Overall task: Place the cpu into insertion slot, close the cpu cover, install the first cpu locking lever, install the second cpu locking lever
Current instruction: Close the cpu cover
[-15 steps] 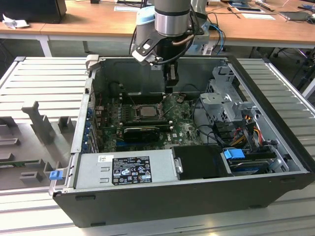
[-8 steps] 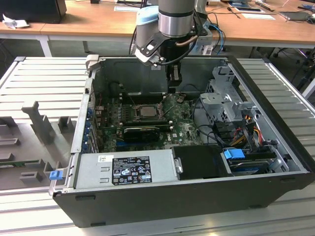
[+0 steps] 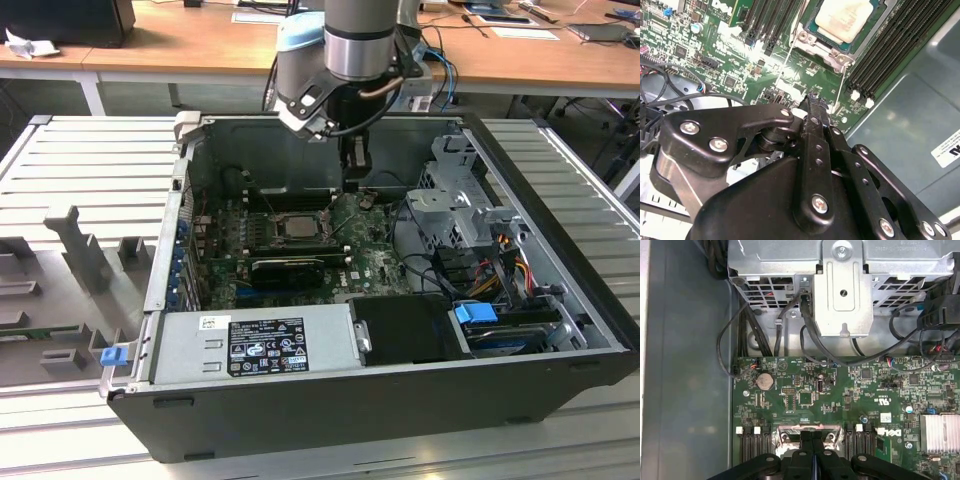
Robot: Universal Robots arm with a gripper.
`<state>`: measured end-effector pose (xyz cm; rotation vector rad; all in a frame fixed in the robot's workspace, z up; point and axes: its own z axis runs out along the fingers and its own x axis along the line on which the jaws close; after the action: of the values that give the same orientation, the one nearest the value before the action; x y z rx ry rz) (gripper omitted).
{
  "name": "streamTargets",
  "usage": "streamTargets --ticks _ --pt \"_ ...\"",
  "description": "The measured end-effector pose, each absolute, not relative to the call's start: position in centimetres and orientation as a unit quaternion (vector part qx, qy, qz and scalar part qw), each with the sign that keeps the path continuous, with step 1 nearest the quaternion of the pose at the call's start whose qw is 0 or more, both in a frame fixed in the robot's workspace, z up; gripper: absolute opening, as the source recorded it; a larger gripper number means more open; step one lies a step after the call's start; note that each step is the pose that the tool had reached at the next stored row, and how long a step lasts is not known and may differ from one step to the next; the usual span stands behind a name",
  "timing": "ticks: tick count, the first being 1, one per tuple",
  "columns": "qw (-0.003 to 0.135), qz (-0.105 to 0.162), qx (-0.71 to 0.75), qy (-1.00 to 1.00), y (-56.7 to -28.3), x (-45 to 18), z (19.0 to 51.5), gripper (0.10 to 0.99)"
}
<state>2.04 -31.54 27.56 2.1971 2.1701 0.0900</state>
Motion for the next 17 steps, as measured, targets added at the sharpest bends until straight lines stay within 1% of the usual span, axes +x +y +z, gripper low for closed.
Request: streamTargets --ticks 8,16,17 --pt "0.025 0.028 0.711 0.702 -31.5 4.4 26.3 0.106" --pt "0.025 0.027 0.711 0.702 -31.5 5.0 25.6 0.106" --pt "0.023 0.024 0.711 0.702 -31.5 5.1 25.5 0.106"
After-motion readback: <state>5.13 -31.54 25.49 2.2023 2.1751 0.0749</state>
